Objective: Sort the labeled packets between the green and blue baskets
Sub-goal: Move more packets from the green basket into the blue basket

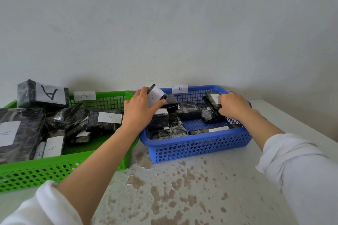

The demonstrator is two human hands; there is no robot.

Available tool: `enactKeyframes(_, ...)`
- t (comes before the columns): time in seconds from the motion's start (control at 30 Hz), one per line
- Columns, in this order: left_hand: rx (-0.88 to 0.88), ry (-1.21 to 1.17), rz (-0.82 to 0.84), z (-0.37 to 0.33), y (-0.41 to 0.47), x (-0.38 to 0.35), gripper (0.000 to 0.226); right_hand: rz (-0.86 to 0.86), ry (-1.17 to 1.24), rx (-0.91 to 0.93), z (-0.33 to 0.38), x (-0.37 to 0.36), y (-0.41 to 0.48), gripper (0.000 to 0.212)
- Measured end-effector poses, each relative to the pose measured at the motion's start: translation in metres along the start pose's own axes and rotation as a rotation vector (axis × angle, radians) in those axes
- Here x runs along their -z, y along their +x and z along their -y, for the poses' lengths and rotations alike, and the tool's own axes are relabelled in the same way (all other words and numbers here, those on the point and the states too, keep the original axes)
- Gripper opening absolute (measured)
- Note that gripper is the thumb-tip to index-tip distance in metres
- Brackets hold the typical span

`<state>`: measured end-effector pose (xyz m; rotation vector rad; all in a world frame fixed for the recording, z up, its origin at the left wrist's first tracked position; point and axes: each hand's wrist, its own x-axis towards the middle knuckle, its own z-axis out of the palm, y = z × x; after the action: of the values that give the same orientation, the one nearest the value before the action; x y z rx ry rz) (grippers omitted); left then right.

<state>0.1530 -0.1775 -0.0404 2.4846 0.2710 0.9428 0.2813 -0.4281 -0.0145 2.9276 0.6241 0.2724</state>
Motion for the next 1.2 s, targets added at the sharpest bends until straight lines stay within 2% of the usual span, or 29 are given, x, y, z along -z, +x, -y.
enactKeyframes(0.1, -0.007, 0.002, 0.003, 0.000, 0.001, 0.000, 0.055, 0.113, 0.131, 0.029, -0.004, 0.002, 0.004, 0.054)
enactKeyframes(0.17, -0.006, 0.005, 0.005, 0.000, 0.001, 0.000, 0.055, 0.169, 0.067, 0.071, -0.007, -0.002, 0.006, 0.067)
enactKeyframes(0.33, -0.001, 0.007, 0.015, 0.000, 0.001, 0.001, 0.054, 0.075, -0.075, 0.113, -0.011, -0.009, 0.010, 0.056)
enactKeyframes(0.43, 0.002, 0.002, 0.019, -0.001, 0.000, 0.002, 0.054, 0.059, -0.137, 0.118, -0.007, -0.009, 0.007, 0.058)
enactKeyframes(0.5, -0.009, -0.035, 0.022, -0.004, 0.000, 0.006, 0.055, -0.040, 0.002, 0.148, 0.003, -0.003, 0.004, 0.055)
enactKeyframes(0.57, -0.066, -0.091, 0.029, -0.009, 0.000, 0.011, 0.056, -0.138, 0.367, 0.195, 0.024, 0.010, -0.001, 0.047)
enactKeyframes(0.63, -0.171, -0.096, 0.062, -0.016, -0.002, 0.017, 0.058, -0.041, 0.876, 0.233, 0.051, 0.029, -0.008, 0.041)
enactKeyframes(0.7, -0.241, -0.067, 0.101, -0.023, -0.002, 0.023, 0.060, 0.121, 1.151, 0.280, 0.074, 0.045, -0.015, 0.038)
enactKeyframes(0.8, -0.266, -0.027, 0.102, -0.028, 0.001, 0.035, 0.061, 0.150, 1.252, 0.331, 0.093, 0.056, -0.019, 0.028)
enactKeyframes(0.93, -0.244, 0.010, 0.149, -0.015, -0.006, 0.047, 0.060, 0.201, 1.306, 0.286, 0.102, 0.052, -0.021, 0.029)
enactKeyframes(1.1, 0.013, 0.218, 0.267, 0.016, -0.022, 0.045, 0.069, 0.248, 1.274, 0.102, 0.098, 0.044, -0.025, 0.028)
enactKeyframes(1.2, 0.093, 0.192, 0.383, 0.022, -0.028, 0.040, 0.073, 0.445, 1.223, 0.049, 0.097, 0.043, -0.032, 0.022)
